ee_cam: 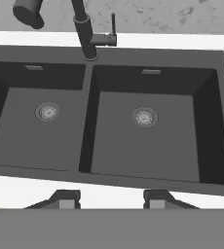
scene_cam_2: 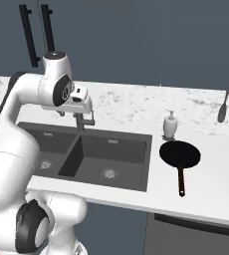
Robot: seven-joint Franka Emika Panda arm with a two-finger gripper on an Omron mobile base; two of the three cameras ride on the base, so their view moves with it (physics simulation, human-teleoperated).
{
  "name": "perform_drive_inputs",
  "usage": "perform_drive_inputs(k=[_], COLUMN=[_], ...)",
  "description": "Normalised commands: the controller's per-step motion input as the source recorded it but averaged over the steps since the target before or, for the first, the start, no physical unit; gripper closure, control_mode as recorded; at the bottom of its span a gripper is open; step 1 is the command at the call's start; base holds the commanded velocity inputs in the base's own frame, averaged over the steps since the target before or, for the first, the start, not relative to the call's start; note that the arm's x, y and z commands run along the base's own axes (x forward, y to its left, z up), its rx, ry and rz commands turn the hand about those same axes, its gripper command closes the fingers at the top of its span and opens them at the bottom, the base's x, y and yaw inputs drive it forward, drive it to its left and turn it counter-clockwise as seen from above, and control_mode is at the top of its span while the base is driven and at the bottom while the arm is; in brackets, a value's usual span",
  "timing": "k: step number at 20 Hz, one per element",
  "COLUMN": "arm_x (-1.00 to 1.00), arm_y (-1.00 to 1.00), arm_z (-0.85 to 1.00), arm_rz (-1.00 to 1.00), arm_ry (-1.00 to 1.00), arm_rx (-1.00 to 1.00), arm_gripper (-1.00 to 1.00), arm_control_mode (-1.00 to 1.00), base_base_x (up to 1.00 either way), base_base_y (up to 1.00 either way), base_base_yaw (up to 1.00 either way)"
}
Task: Pick the pan and sponge and place them into the sink. Then turn on the water.
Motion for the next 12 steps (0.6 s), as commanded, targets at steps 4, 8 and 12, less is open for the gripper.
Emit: perform_drive_inputs(k=[4,8,12], arm_x=[-0.39,-0.71,-0.50], arm_y=[-0.08,-0.59,-0.76], arm_z=[-0.02,-0.32,-0.29], arm_rz=[-0.02,-0.09,-0.06], arm_ry=[0.00,0.00,0.00], arm_rx=[0.00,0.01,0.03], arm_gripper=[-1.00,-1.00,-1.00], arm_control_mode=[-1.00,-1.00,-1.00], base_base_x=[0.00,0.00,0.00], base_base_y=[0.00,0.00,0.00], base_base_yaw=[0.00,0.00,0.00])
